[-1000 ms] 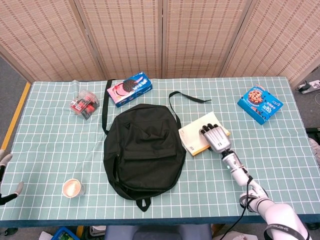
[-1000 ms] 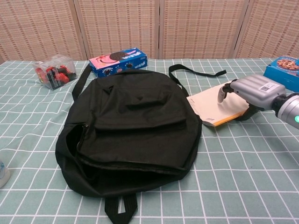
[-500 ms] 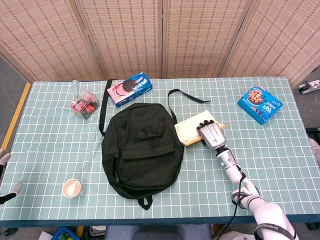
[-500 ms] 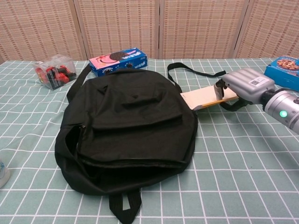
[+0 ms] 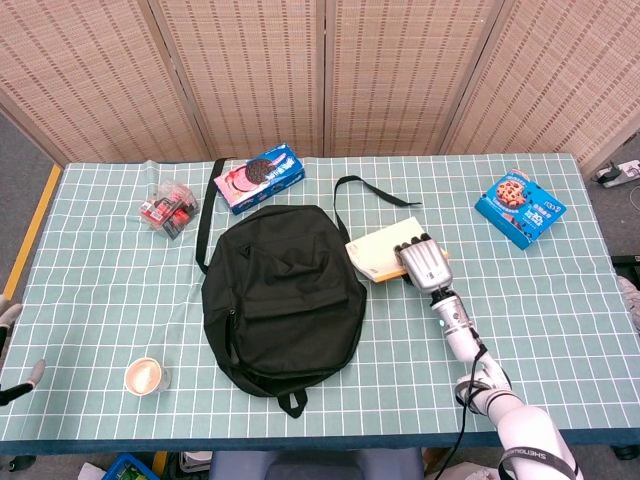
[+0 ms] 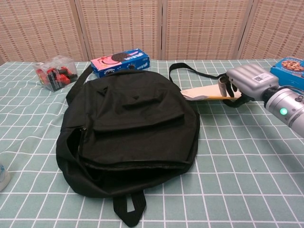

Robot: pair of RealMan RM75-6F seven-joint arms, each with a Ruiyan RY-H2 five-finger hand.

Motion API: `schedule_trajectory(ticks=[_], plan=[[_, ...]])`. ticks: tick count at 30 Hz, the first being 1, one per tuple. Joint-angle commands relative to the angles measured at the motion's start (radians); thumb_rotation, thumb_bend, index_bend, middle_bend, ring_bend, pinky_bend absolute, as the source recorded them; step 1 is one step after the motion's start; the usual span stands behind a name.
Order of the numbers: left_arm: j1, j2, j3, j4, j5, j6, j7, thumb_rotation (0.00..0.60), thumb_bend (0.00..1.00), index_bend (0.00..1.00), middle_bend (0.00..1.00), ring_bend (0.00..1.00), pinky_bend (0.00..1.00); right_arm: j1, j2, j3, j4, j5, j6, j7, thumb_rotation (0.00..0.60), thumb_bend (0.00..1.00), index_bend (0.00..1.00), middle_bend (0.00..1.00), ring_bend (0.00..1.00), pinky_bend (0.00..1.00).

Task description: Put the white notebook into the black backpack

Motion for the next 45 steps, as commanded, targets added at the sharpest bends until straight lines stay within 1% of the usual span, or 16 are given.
schedule_trajectory(ticks=[1,4,9,13,15,18,21,25,28,31,35,38,45], plan=[[-0.002,0.000,-0.002,0.002,-0.001,-0.001,-0.001,0.600,0.33,0.12,0.00,0.00,0.03,-0.001,0.001,0.000,0.000,0.000,0.007,0.003,0.600,0.30,0.96,0.69,0.52,0.41],[-0.004,0.002,-0.005,0.004,-0.002,-0.003,-0.001,0.600,0.33,0.12,0.00,0.00,0.03,-0.002,0.005,0.003,0.000,0.001,0.025,0.003,0.600,0.30,0.99,0.70,0.54,0.42],[-0.017,0.011,-0.016,0.011,0.002,-0.004,0.003,0.600,0.33,0.12,0.00,0.00,0.03,-0.008,0.034,0.007,-0.023,-0.001,0.073,0.000,0.600,0.30,1.00,0.71,0.55,0.44],[-0.038,0.024,-0.032,0.016,0.009,-0.013,0.008,0.600,0.33,0.12,0.00,0.00,0.03,-0.020,0.088,0.009,-0.084,-0.009,0.137,-0.006,0.600,0.30,1.00,0.72,0.55,0.45],[-0.058,0.034,-0.037,0.023,0.021,-0.031,0.016,0.600,0.33,0.13,0.00,0.00,0.03,-0.028,0.134,0.011,-0.143,-0.016,0.182,-0.020,0.600,0.30,1.00,0.72,0.55,0.45],[-0.096,0.045,-0.043,0.034,0.051,-0.062,0.023,0.600,0.33,0.14,0.00,0.00,0.03,-0.043,0.226,0.014,-0.274,-0.026,0.235,-0.064,0.600,0.30,1.00,0.72,0.56,0.45],[-0.140,0.049,-0.049,0.045,0.083,-0.103,0.001,0.600,0.33,0.15,0.00,0.00,0.03,-0.064,0.344,0.019,-0.459,-0.032,0.269,-0.139,0.600,0.30,1.00,0.72,0.56,0.46],[-0.210,0.050,-0.051,0.061,0.140,-0.164,-0.023,0.600,0.33,0.18,0.01,0.01,0.03,-0.098,0.518,0.025,-0.741,-0.037,0.300,-0.265,0.600,0.30,1.00,0.72,0.56,0.46],[-0.262,0.039,-0.048,0.067,0.182,-0.209,-0.028,0.600,0.33,0.20,0.03,0.04,0.03,-0.121,0.625,0.039,-0.919,-0.025,0.307,-0.327,0.600,0.30,1.00,0.72,0.57,0.46],[-0.316,0.025,-0.037,0.078,0.233,-0.259,-0.033,0.600,0.33,0.21,0.05,0.06,0.03,-0.140,0.710,0.053,-1.051,-0.016,0.316,-0.377,0.600,0.30,1.00,0.72,0.57,0.46],[-0.383,-0.005,-0.024,0.093,0.276,-0.324,-0.042,0.600,0.33,0.22,0.07,0.08,0.03,-0.163,0.789,0.070,-1.162,-0.010,0.333,-0.417,0.600,0.30,1.00,0.72,0.57,0.46],[-0.428,-0.030,-0.010,0.096,0.311,-0.364,-0.050,0.600,0.33,0.22,0.08,0.08,0.03,-0.178,0.825,0.077,-1.213,-0.011,0.343,-0.438,0.600,0.30,1.00,0.72,0.57,0.46],[-0.514,-0.084,0.022,0.073,0.381,-0.430,-0.034,0.600,0.33,0.22,0.10,0.10,0.03,-0.195,0.853,0.078,-1.260,-0.018,0.340,-0.467,0.600,0.30,1.00,0.72,0.57,0.46]])
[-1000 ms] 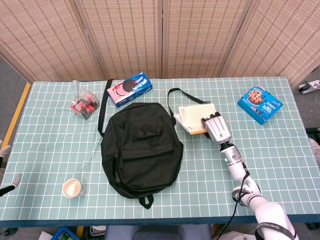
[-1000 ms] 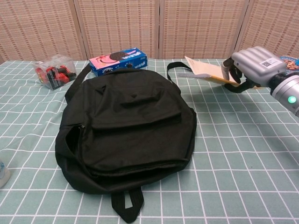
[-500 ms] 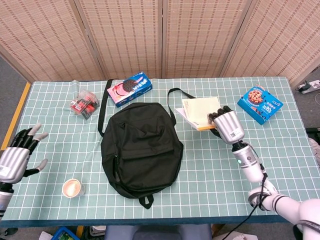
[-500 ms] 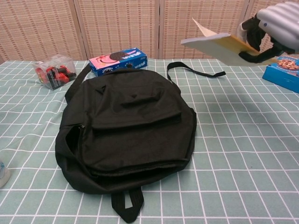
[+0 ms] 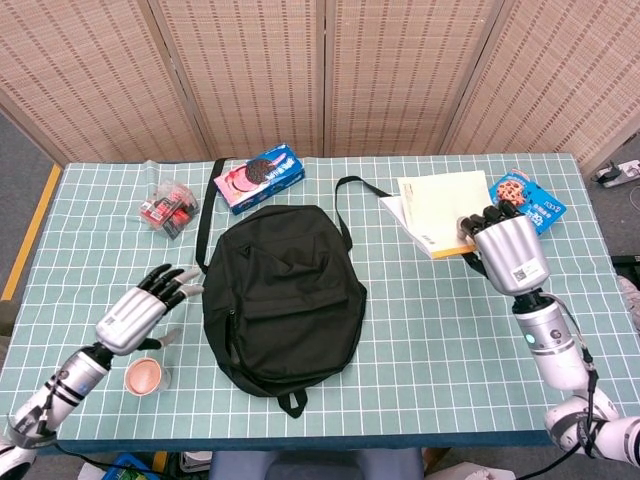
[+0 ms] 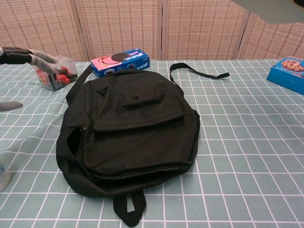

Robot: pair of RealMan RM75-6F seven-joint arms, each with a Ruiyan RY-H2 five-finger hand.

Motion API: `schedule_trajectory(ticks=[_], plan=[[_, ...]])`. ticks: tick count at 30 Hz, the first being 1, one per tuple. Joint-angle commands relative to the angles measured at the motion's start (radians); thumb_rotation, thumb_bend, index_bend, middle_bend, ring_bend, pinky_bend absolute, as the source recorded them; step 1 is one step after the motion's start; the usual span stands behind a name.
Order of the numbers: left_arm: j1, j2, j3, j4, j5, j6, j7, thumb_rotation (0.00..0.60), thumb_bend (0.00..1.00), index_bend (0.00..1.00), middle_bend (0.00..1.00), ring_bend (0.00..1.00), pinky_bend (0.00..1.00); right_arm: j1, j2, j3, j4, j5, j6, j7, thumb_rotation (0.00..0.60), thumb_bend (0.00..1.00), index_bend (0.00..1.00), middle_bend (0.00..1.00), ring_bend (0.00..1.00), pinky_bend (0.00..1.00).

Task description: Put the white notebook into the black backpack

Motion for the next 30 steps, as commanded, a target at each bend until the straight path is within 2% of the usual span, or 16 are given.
schedule_trajectory(ticks=[1,6,16,22,30], plan=[[-0.043,-0.028,0.019,-0.021,0.031,-0.038,0.010,0.600,0.33,0.21,0.10,0.10,0.03,-0.006,0.002,0.002,-0.009,-0.003,-0.001,-0.005,0.600,0.30,1.00,0.72,0.57,0.46],[-0.102,-0.083,0.027,-0.007,0.035,-0.102,0.031,0.600,0.32,0.21,0.10,0.10,0.03,-0.011,-0.003,0.003,-0.007,-0.005,-0.006,-0.009,0.600,0.30,1.00,0.72,0.57,0.46],[-0.188,-0.208,0.020,0.065,-0.044,-0.210,0.068,0.600,0.29,0.20,0.10,0.11,0.04,-0.015,-0.026,0.008,0.029,-0.008,-0.018,0.016,0.600,0.30,1.00,0.72,0.57,0.46],[-0.201,-0.247,0.041,0.115,-0.081,-0.247,0.128,0.600,0.27,0.14,0.10,0.11,0.04,-0.017,-0.037,0.007,0.046,-0.013,-0.025,0.028,0.600,0.30,1.00,0.72,0.57,0.46],[-0.197,-0.310,0.070,0.188,-0.130,-0.261,0.135,0.600,0.21,0.06,0.10,0.10,0.04,-0.022,-0.044,0.012,0.058,-0.015,-0.025,0.039,0.600,0.30,1.00,0.72,0.57,0.46]])
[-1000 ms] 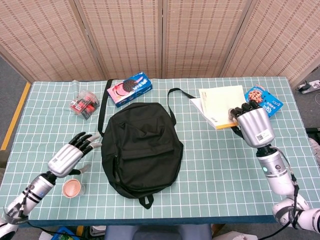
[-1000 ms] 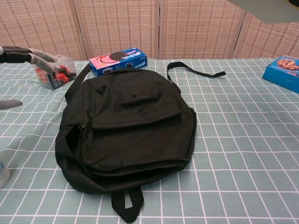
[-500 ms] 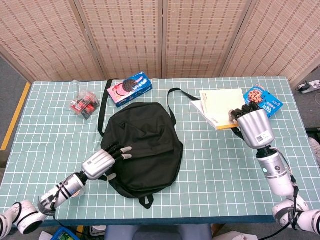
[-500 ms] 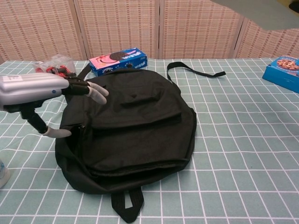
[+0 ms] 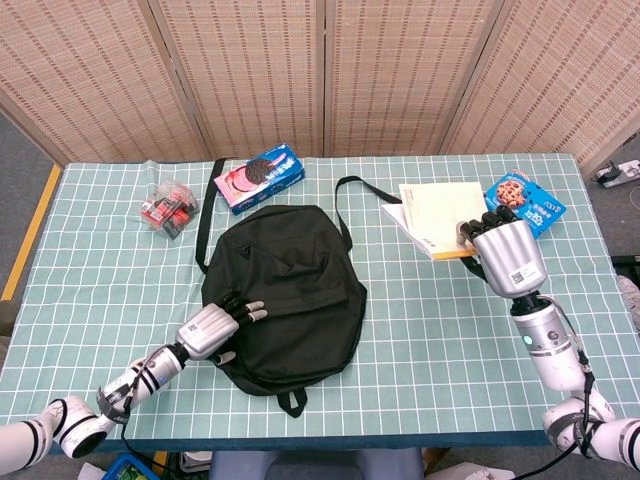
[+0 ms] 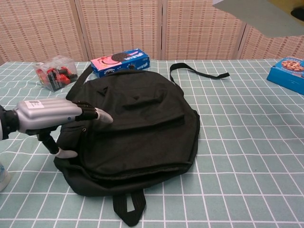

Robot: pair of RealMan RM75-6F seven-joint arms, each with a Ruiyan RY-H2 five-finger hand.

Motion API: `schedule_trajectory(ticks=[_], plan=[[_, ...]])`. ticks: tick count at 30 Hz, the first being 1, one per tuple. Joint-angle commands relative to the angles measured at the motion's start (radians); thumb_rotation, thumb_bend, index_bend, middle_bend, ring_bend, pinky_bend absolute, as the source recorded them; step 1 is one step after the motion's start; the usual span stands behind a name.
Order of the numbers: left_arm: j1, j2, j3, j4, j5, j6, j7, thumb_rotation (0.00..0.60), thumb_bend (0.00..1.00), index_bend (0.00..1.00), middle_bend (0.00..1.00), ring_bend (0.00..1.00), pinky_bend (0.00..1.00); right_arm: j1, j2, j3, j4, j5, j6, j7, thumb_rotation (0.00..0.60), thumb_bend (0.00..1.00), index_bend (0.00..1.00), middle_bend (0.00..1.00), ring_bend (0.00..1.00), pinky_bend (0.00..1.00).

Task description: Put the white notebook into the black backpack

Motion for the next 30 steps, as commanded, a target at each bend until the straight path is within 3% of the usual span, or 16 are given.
schedule_trajectory(ticks=[1,13,22,28,30], plan=[[-0.001,-0.018,0.009,0.018,-0.010,-0.003,0.017,0.600,0.21,0.05,0.10,0.10,0.04,-0.002,0.000,0.001,0.000,-0.001,0.001,-0.001,0.600,0.30,1.00,0.72,0.57,0.46],[-0.027,-0.078,0.018,0.022,-0.027,-0.010,0.079,0.600,0.20,0.05,0.08,0.09,0.04,-0.019,0.004,0.005,-0.013,0.000,0.011,-0.007,0.600,0.30,1.00,0.72,0.57,0.46],[-0.052,-0.157,-0.012,0.092,-0.037,0.026,-0.024,0.600,0.20,0.19,0.08,0.11,0.04,-0.029,0.007,0.014,-0.016,0.005,0.019,-0.016,0.600,0.30,1.00,0.72,0.58,0.46],[-0.069,-0.179,-0.015,0.123,-0.036,0.035,-0.192,0.600,0.21,0.30,0.11,0.13,0.04,-0.031,0.003,0.022,-0.010,0.008,0.023,-0.012,0.600,0.30,1.00,0.72,0.58,0.46],[-0.077,-0.180,-0.006,0.139,-0.024,0.036,-0.241,0.600,0.26,0.33,0.12,0.14,0.04,-0.031,0.002,0.024,-0.007,0.008,0.025,-0.010,0.600,0.30,1.00,0.72,0.58,0.46]])
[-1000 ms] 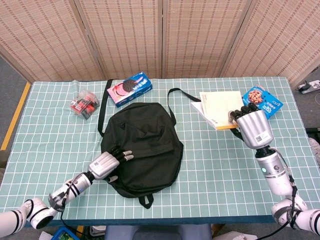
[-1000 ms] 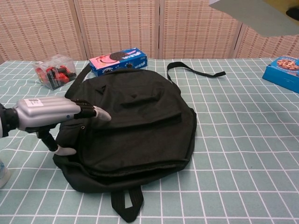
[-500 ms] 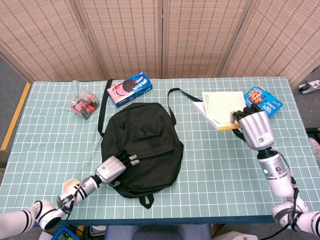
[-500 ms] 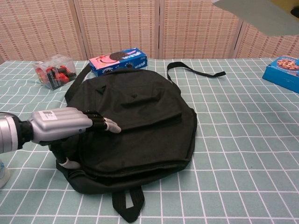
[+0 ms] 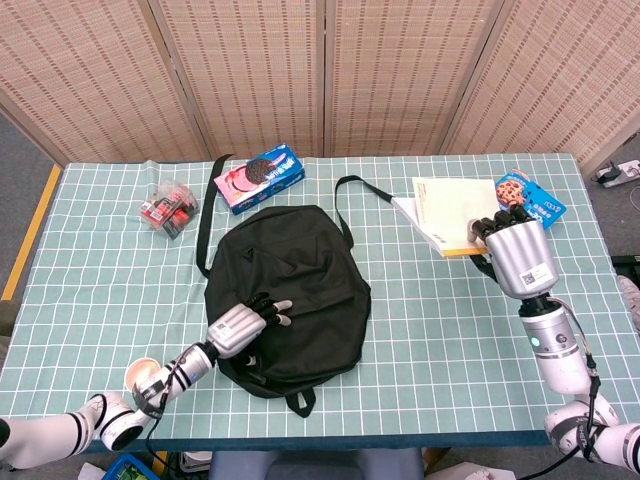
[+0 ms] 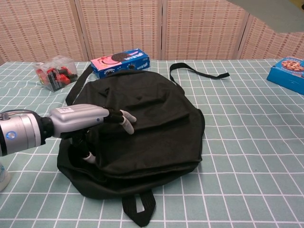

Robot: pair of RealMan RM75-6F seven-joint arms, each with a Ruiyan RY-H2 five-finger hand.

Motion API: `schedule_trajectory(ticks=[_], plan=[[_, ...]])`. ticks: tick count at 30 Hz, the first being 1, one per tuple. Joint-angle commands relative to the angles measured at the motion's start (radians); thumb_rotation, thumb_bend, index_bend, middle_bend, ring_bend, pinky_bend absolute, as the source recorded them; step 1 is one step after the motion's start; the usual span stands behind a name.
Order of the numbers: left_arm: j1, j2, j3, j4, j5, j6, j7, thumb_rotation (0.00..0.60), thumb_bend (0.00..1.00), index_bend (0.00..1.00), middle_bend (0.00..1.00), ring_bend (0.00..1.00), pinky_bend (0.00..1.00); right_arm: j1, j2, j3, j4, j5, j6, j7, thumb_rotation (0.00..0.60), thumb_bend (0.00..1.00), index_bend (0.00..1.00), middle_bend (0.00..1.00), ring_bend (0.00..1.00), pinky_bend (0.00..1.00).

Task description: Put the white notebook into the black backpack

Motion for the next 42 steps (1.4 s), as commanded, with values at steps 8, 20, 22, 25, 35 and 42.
schedule_trajectory(ticks=[8,20,22,25,35,42], plan=[[-0.024,-0.033,0.021,0.087,0.031,0.040,-0.187,0.600,0.60,0.50,0.16,0.17,0.04,0.000,-0.007,0.007,0.013,0.000,0.002,0.007,0.600,0.30,1.00,0.72,0.58,0.46],[0.014,-0.052,-0.051,0.069,-0.100,0.076,-0.282,0.600,0.73,0.78,0.30,0.24,0.08,-0.009,0.012,0.017,-0.011,-0.029,0.036,0.050,0.600,0.30,1.00,0.72,0.58,0.46],[0.019,-0.030,-0.092,0.015,-0.162,0.059,-0.334,0.600,0.75,0.78,0.31,0.24,0.09,-0.017,0.021,0.004,-0.038,-0.052,0.046,0.056,0.600,0.30,1.00,0.72,0.58,0.47],[0.020,0.000,-0.162,-0.057,-0.255,0.039,-0.379,0.561,0.77,0.77,0.31,0.24,0.14,-0.029,0.037,-0.021,-0.083,-0.096,0.059,0.057,0.600,0.30,1.00,0.72,0.58,0.47],[0.003,0.070,-0.331,-0.237,-0.647,-0.044,-0.306,0.372,0.77,0.73,0.31,0.24,0.25,-0.062,0.093,-0.101,-0.260,-0.250,0.088,0.118,0.600,0.30,1.00,0.73,0.59,0.49],[-0.003,0.095,-0.364,-0.296,-0.799,-0.034,-0.243,0.312,0.77,0.69,0.31,0.23,0.27,-0.065,0.122,-0.166,-0.364,-0.355,0.058,0.183,0.600,0.30,1.00,0.73,0.59,0.51]])
